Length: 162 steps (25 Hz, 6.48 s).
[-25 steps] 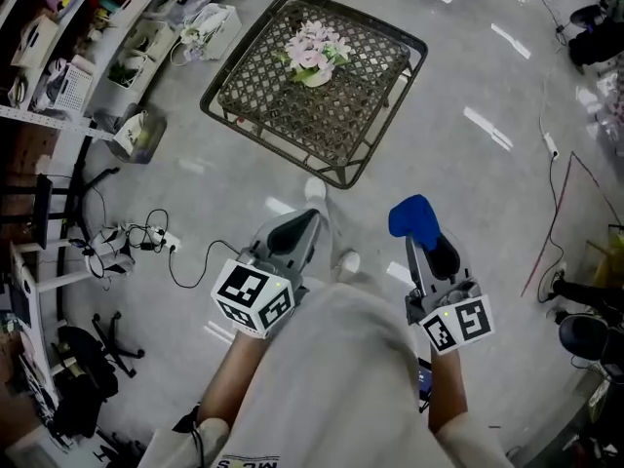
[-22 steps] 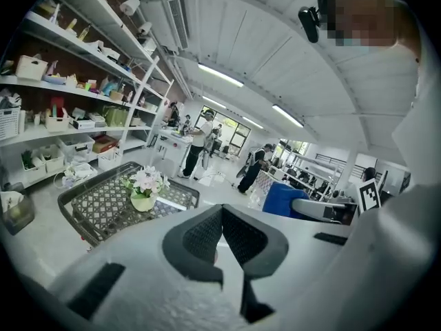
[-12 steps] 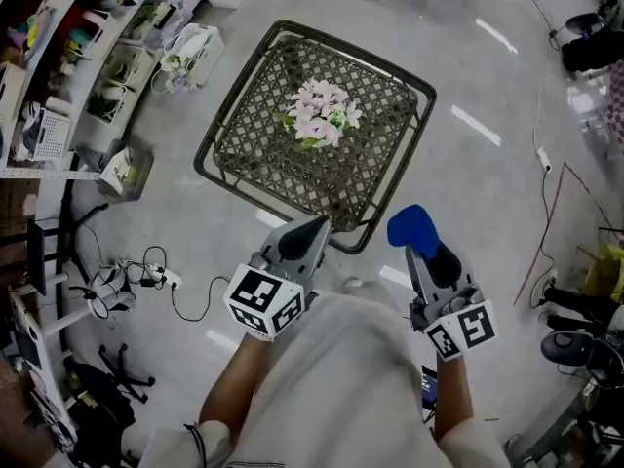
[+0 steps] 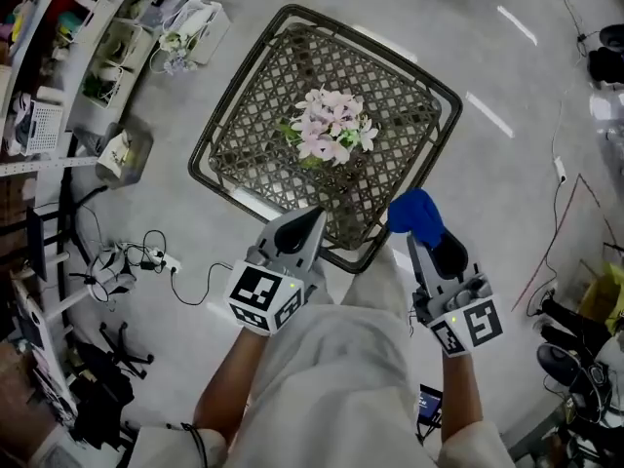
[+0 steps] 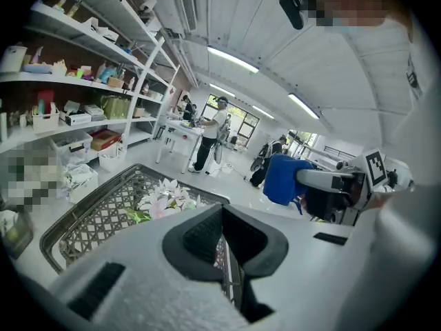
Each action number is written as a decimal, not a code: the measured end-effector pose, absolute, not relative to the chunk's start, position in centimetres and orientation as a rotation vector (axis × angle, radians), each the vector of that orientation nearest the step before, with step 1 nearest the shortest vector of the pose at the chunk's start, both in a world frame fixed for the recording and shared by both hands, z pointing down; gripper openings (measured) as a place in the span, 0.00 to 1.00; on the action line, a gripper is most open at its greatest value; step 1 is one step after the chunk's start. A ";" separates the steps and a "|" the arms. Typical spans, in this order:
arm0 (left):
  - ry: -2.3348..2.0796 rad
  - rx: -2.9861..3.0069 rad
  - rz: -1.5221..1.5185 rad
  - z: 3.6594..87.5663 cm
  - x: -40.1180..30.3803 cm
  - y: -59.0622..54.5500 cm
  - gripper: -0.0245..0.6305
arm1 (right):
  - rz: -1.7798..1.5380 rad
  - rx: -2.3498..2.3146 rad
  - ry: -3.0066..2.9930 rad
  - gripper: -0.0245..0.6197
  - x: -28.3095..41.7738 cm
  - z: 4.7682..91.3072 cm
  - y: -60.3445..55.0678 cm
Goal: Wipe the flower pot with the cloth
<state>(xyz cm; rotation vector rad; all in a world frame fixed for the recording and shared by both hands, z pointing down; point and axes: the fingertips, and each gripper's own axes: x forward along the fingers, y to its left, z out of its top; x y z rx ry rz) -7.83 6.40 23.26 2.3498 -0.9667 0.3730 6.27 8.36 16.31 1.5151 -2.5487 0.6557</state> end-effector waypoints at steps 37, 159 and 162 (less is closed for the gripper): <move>-1.498 2.425 0.461 42.1 -9.2 -3.9 0.16 | 0.362 1.134 -2.586 0.23 4.8 44.2 -2.0; -0.823 2.606 0.477 45.1 -7.0 -5.7 0.07 | 0.494 0.607 -2.731 0.22 -7.3 46.4 0.8; -0.821 2.606 0.472 45.0 -7.0 -5.7 0.07 | 0.495 0.596 -2.744 0.22 -8.2 46.4 0.7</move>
